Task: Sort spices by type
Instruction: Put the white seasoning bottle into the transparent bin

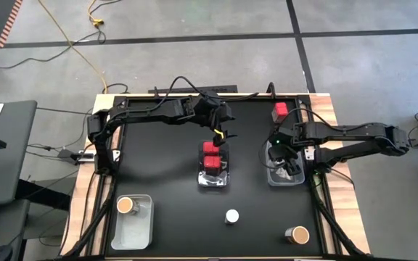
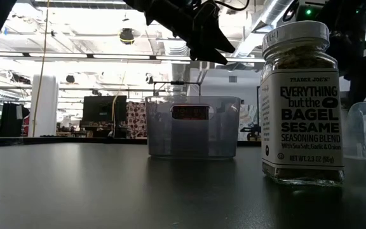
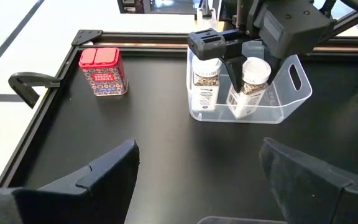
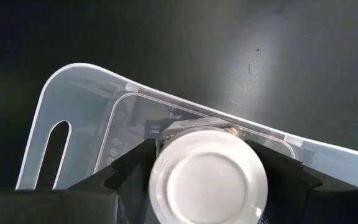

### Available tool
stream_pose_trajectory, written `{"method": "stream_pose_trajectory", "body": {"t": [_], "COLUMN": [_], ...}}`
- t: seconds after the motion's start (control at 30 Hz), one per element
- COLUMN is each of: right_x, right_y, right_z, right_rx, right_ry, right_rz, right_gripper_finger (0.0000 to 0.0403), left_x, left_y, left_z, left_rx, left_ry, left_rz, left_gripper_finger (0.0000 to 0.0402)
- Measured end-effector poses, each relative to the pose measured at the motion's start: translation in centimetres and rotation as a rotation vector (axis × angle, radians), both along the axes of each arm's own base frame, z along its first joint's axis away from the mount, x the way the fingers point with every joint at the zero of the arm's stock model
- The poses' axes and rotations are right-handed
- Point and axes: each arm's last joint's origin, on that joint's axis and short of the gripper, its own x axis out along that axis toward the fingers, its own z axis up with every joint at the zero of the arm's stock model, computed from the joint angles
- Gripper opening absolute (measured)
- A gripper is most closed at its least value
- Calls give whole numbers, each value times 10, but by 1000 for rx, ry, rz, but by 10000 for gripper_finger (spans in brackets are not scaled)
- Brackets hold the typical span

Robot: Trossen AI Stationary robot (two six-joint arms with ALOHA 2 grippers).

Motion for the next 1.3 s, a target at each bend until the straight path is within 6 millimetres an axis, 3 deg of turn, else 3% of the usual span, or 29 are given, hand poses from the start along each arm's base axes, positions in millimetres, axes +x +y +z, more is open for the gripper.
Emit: {"method": "stream_pose_trajectory", "body": {"t": [0.23,0.53,0.83,1.2,1.3], "right_x": [1,1,-2,-14,-20], "right_y": [0,0,0,3,9], "right_z": [14,47,86,92,92], "right_rx": [0,3,61,270,241], "right_ry": [-5,-4,-22,182,212], "right_rz": [-1,-11,-189,-892,-1097], "right_gripper_finger": [267,267,266,266,265], "left_x": [0,0,0,0,0], "left_y": [0,0,0,0,0], "left_z": [0,0,0,0,0], "left_rx": [0,0,0,0,0], "left_ry": [0,-1,-1,-1,-1], "left_rz": [0,0,0,0,0], "left_gripper_finger": [320,320,320,320,320]}}
